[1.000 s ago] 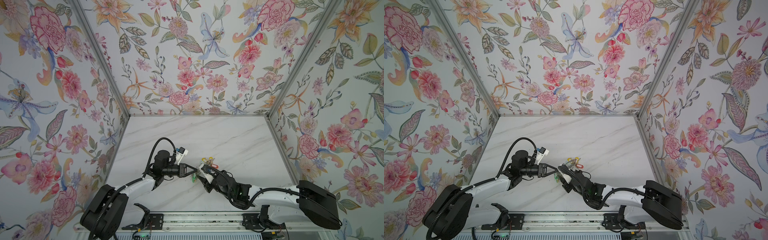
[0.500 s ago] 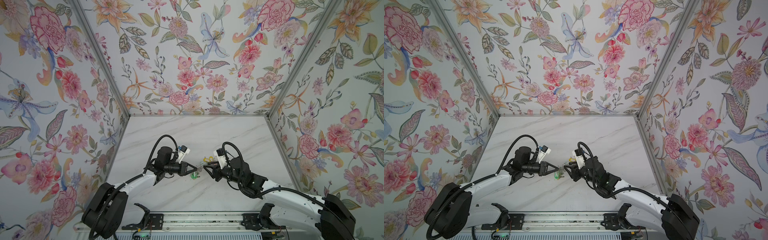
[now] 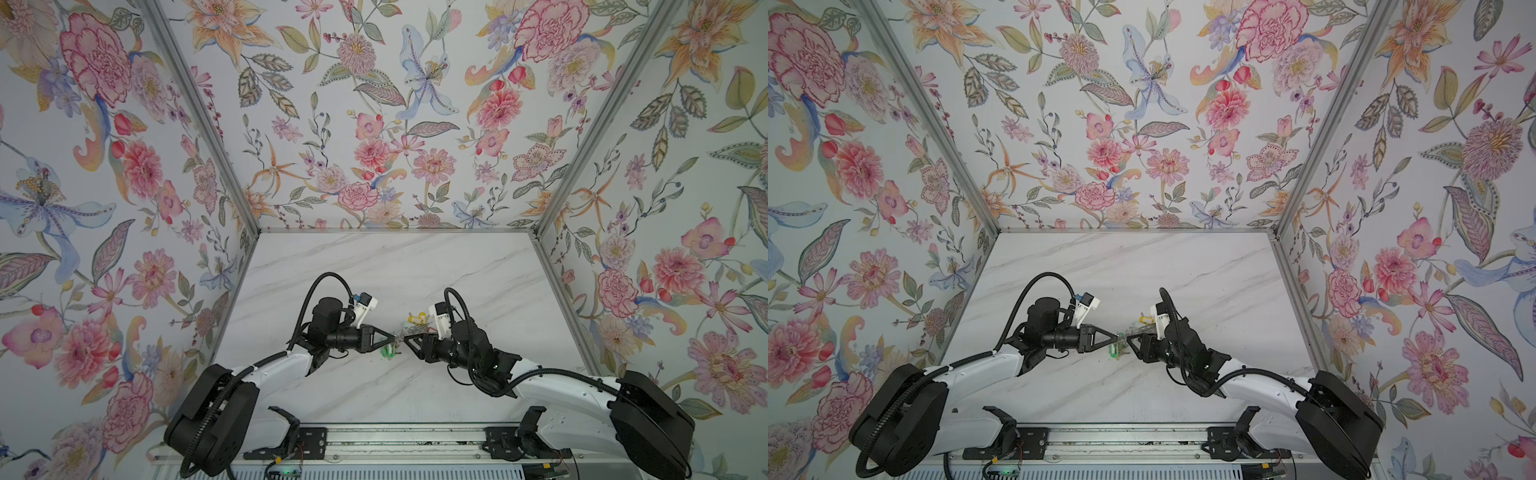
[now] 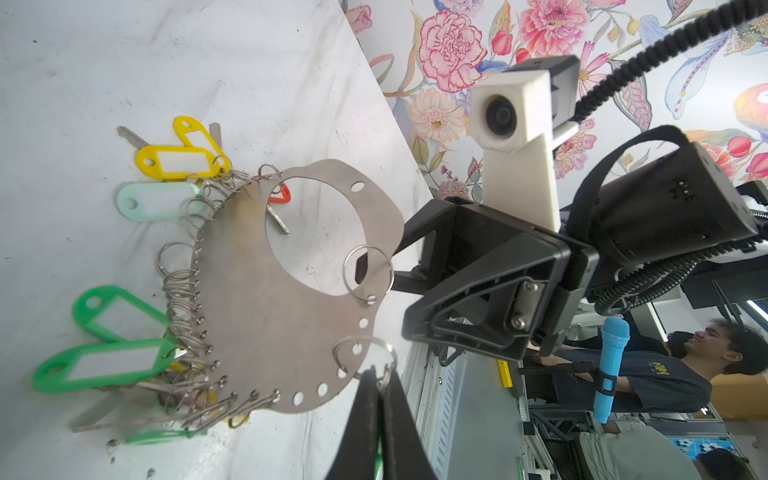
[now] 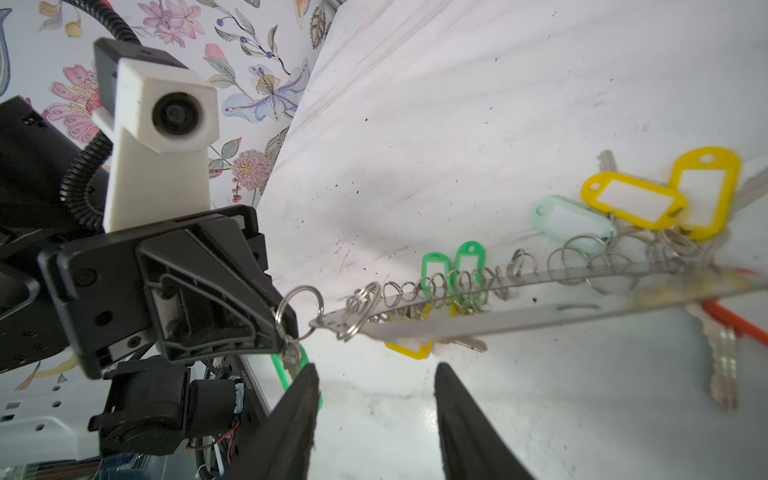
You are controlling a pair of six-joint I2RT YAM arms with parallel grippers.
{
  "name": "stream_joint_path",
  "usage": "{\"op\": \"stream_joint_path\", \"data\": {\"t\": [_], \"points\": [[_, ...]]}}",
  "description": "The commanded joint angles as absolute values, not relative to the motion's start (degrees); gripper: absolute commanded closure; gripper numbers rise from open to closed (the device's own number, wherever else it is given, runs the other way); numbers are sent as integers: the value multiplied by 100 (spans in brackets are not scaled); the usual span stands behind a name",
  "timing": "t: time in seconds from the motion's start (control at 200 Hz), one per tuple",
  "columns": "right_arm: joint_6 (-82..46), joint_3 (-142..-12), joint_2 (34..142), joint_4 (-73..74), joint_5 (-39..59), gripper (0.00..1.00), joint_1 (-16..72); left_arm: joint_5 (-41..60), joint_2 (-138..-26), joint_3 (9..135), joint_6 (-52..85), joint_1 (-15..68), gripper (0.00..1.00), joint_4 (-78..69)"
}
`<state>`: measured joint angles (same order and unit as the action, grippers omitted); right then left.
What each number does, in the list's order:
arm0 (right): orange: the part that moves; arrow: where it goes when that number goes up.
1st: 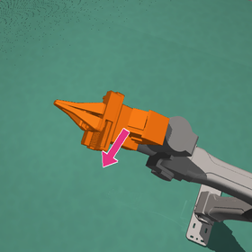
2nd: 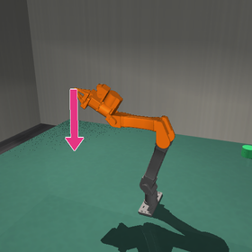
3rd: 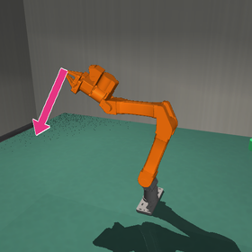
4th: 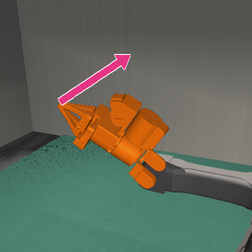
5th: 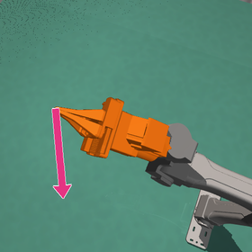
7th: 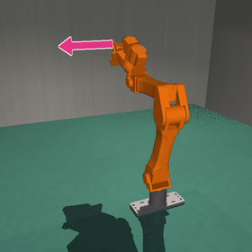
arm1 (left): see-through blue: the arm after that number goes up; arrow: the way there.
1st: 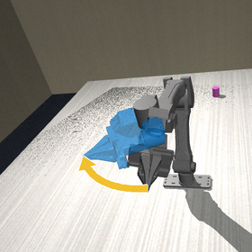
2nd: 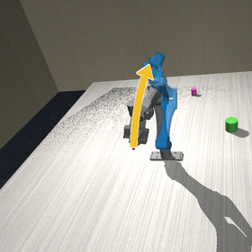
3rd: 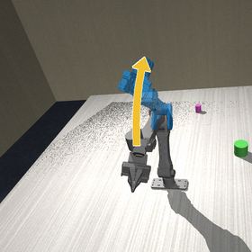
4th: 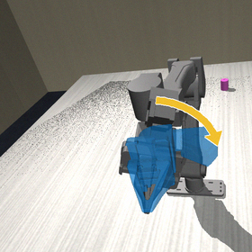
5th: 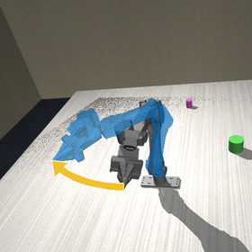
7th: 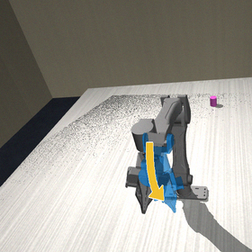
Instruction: Remove the keys from the keyring
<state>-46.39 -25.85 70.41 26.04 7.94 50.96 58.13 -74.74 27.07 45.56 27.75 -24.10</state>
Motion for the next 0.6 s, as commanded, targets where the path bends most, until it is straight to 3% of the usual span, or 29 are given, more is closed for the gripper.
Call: {"op": "stream_joint_path", "data": {"t": [0.0, 0.32, 0.425, 0.515, 0.591], "points": [[-4809, -2561, 7384, 3715, 808, 52, 5162, 5915, -7352, 2582, 4763, 2733, 100, -2810], [-4464, -3022, 8440, 4552, 1028, 52, 5302, 5996, -7348, 2357, 5012, 2733, 100, -3217], [-4269, -3062, 8429, 4550, 1062, 56, 5308, 5994, -7367, 2330, 4992, 2730, 100, -3221], [-4084, -3173, 8335, 4232, 1003, 68, 5308, 5994, -7383, 2309, 4968, 2725, 100, -3214], [-3938, -3249, 8230, 3894, 932, 72, 5298, 5985, -7384, 2307, 4924, 2708, 100, -3172]]}}
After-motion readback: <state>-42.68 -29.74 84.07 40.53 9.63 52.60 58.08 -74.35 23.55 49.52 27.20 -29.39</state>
